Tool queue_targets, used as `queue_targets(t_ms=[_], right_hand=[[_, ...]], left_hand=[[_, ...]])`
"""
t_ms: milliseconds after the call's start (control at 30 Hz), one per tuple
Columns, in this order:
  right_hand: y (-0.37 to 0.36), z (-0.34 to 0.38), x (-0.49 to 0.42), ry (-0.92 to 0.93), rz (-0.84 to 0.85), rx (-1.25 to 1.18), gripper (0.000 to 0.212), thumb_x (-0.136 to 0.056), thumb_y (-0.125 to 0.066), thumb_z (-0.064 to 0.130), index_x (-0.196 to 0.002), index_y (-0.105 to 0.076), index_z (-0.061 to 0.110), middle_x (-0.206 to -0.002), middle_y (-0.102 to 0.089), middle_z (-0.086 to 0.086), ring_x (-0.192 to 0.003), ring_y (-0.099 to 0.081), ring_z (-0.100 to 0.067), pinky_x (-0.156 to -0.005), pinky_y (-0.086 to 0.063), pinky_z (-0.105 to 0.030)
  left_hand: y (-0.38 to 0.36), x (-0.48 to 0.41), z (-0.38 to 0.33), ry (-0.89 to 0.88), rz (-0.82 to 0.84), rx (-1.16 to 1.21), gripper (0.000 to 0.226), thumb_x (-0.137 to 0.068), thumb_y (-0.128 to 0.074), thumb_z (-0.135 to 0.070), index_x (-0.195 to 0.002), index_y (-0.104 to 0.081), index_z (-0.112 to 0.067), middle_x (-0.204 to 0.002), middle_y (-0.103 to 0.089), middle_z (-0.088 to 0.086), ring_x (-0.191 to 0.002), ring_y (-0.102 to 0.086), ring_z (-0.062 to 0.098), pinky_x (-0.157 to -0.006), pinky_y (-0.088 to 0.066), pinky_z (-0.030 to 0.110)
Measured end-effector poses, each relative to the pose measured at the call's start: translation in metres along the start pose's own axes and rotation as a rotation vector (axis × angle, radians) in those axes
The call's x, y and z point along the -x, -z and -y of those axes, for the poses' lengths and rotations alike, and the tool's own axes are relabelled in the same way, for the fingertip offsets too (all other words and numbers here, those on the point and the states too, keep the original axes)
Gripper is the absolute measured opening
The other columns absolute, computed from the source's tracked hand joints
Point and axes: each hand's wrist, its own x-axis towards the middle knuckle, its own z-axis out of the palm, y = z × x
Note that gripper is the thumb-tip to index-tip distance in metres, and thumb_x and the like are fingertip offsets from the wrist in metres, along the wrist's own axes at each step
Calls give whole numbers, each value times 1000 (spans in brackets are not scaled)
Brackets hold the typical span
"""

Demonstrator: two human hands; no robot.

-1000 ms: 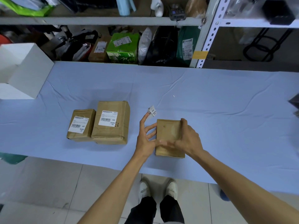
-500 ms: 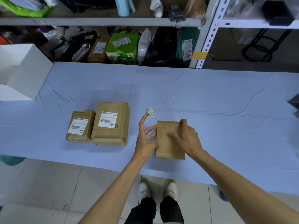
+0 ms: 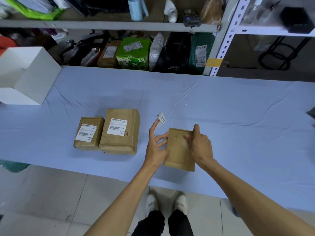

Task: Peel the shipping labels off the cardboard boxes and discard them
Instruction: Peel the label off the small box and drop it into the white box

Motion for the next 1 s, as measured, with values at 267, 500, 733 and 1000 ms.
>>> queue_targets(t_ms=[267,500,733,1000], right_hand=[[-3,7,1,-41,53,27,61,-83,-60,57,-115,-29,14,-90,-56,-8,-82,-57,-33,-65,-40,-35],[4,-3,1,16,63,-131,5,-96,-29,16,-92,-27,19,-69,-43,-4,-59,-37,-18,-50,-30,-30],[3,-12,-5,-23,161,-117,42,-99,-35,24,-138,-26,13,-112,-54,-12,-99,-54,-31,-75,-42,-35],[21,-7,-6,-9,160,-59,49,-98,-47,25,-138,-28,3,-131,-44,-21,-118,-49,-38,-91,-41,-40]], left_hand=[[-2,-2,5,13,-3,-1,108,-73,-75,10,-144,-20,-50,-118,-63,-14,-116,-62,12,-99,-51,41],[0,-4,3,4,3,3,109,-73,-77,6,-147,-16,-46,-121,-61,-12,-117,-61,12,-100,-50,41],[4,-17,1,20,57,-21,113,-73,-70,16,-145,-16,-51,-125,-59,4,-114,-62,14,-95,-54,41],[17,-26,-7,23,18,-197,90,-77,-67,9,-143,-30,-40,-122,-49,11,-100,-57,20,-67,-48,16]])
